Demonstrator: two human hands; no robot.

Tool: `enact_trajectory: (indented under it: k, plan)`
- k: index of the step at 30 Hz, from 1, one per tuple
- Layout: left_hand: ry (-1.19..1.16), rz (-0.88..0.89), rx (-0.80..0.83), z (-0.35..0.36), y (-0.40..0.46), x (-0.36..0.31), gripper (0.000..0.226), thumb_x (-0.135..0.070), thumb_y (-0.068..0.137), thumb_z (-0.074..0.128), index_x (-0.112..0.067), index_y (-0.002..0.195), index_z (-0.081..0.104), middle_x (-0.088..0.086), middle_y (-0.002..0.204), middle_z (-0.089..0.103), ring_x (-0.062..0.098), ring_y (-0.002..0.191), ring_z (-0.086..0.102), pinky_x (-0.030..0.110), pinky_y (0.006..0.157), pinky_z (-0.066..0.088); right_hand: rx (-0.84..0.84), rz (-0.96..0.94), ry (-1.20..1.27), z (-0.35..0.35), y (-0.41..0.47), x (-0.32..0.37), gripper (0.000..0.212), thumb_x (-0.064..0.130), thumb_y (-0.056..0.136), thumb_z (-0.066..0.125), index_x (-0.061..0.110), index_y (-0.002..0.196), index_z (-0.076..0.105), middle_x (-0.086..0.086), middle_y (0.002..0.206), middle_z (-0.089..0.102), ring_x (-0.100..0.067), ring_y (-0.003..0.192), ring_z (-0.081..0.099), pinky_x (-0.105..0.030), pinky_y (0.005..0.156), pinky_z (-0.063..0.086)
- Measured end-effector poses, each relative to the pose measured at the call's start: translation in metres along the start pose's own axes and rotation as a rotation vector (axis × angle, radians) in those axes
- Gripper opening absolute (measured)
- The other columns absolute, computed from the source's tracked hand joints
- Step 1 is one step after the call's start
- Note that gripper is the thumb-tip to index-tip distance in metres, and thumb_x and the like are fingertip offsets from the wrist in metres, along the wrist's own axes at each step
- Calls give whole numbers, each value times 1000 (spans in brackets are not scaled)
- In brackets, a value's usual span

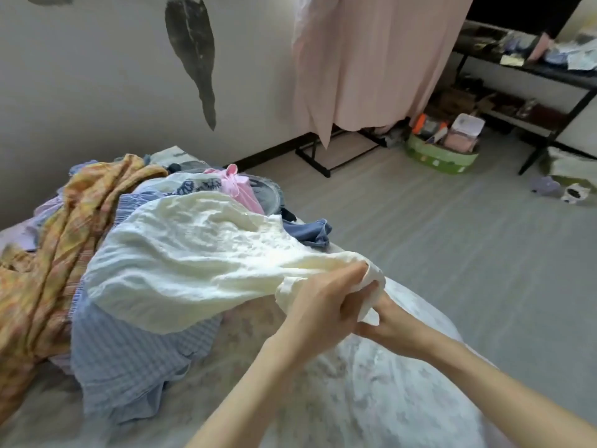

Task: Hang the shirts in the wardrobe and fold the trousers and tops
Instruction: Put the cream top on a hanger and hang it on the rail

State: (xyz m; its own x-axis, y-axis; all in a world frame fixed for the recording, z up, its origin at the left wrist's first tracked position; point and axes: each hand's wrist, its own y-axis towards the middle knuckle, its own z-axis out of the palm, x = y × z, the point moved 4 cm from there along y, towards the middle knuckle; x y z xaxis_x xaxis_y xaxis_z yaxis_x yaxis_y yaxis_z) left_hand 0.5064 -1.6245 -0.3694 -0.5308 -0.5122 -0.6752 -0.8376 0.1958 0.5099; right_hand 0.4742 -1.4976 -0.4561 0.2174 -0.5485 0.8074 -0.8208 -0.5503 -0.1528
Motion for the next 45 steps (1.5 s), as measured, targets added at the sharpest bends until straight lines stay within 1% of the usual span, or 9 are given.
enact_trajectory:
  k: [7,11,15,22,25,34,37,41,45]
  plan:
    - [-241,-160,-87,10,38,-63,35,-50,79,56,-26,104,60,-16,96,52,4,87,51,23,74,44,-420,164,466,-95,-111,23,30,35,93,49,7,98,58,6,73,64,-6,69,59,-26,63,50]
    - [-431,-451,576,89,11,-108,90,-47,73,74,-43,141,16,-22,135,36,-1,128,28,23,108,28,-724,213,552,-177,-203,23,27,1,97,33,5,89,58,-9,73,60,-25,68,53,-30,58,44]
    - [-407,-364,854,173,-8,-196,22,-21,91,59,-6,107,64,3,98,65,16,93,61,38,88,49,-976,185,679,-235,-299,28,25,16,97,44,11,80,61,3,61,66,-13,58,63,-23,51,51]
    - [-1158,-756,650,277,3,-374,22,-13,96,46,-5,88,65,4,72,72,13,65,69,23,56,55,-614,388,335,-197,-517,-14,21,20,77,72,39,87,70,31,86,68,14,84,61,-1,68,43]
    - [-1095,-845,636,331,-18,-436,20,-14,96,47,-5,84,61,7,69,69,17,62,66,22,53,52,-831,571,191,-193,-614,-42,28,0,86,54,24,85,69,13,80,68,1,77,60,-7,69,44]
    - [-647,-17,995,420,-147,-601,53,-27,81,70,-20,127,44,0,121,50,16,115,50,16,88,42,-1560,447,975,-213,-855,-46,22,20,93,52,12,76,63,1,54,65,-10,48,63,-18,45,49]
    - [-829,200,1465,438,-219,-675,72,-22,78,74,-29,135,30,-13,130,46,2,120,47,10,92,40,-1628,375,1173,-203,-900,-51,32,38,95,46,12,87,61,-4,69,69,-17,68,67,-27,64,54]
    - [-679,101,1355,478,-254,-727,22,-16,86,62,-8,104,53,-4,78,61,4,67,58,36,69,50,-1661,289,1208,-190,-956,-42,39,32,98,35,3,108,59,-11,98,71,-20,95,68,-31,83,53]
    - [-730,-333,1456,529,-272,-774,23,-29,94,50,-9,106,51,10,101,61,24,93,60,36,79,51,-1537,409,1098,-158,-1003,-40,51,40,90,52,13,133,50,-16,136,50,-33,132,39,-43,111,31]
